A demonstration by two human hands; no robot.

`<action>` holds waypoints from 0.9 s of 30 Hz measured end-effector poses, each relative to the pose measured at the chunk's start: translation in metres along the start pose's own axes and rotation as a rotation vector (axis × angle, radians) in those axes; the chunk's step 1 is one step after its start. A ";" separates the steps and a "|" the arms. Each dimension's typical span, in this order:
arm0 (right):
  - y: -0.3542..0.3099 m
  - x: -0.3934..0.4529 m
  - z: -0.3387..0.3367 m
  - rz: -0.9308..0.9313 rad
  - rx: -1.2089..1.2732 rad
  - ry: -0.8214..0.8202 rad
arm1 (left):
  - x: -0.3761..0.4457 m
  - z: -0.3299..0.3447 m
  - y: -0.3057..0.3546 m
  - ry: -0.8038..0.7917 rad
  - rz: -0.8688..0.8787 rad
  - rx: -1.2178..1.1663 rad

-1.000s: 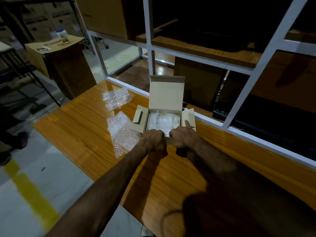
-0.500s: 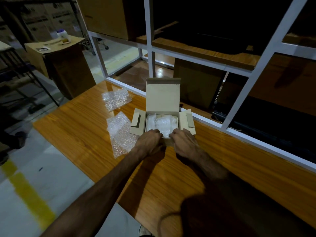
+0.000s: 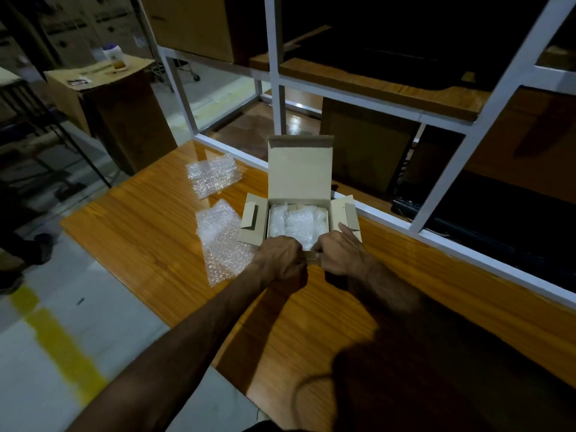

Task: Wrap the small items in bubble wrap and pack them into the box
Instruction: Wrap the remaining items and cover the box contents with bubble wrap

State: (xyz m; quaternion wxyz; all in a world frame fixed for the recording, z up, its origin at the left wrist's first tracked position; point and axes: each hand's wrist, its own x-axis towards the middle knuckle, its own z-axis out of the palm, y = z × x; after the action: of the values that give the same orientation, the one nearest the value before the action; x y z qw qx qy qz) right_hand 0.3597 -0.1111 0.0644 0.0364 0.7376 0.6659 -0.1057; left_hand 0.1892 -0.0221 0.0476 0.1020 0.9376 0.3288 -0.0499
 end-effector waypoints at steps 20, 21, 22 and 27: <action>-0.017 0.028 -0.003 0.057 0.181 0.072 | -0.002 -0.023 -0.048 0.294 0.082 0.084; -0.017 0.029 -0.001 0.053 0.161 0.087 | -0.002 -0.020 -0.049 0.303 0.089 0.069; -0.016 0.030 -0.001 0.046 0.139 0.096 | -0.002 -0.018 -0.050 0.316 0.099 0.045; -0.013 0.031 -0.004 -0.006 0.081 0.155 | -0.024 -0.007 -0.055 0.521 0.070 -0.235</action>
State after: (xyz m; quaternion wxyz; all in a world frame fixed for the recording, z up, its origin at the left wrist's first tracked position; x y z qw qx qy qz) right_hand 0.3501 -0.0790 0.0631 -0.0455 0.7425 0.6640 -0.0754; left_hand 0.1366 0.0071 0.0497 0.1237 0.9113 0.3148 0.2348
